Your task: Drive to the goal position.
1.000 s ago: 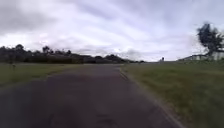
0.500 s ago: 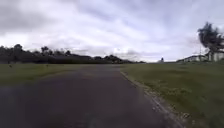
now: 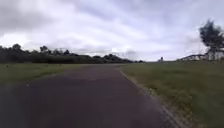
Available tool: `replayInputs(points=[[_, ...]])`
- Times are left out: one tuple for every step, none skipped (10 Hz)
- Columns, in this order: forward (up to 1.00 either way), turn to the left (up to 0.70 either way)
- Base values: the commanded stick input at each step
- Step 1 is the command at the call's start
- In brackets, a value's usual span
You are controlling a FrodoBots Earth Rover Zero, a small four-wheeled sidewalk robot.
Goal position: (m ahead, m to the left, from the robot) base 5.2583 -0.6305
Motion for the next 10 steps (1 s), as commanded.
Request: replayInputs(points=[[0.70, 0.00], [0.70, 0.00], [0.70, 0.00], [0.70, 0.00], [0.70, 0.00], [0.70, 0.00], [0.70, 0.05], [0.70, 0.18], [0.70, 0.29], [0.70, 0.35]])
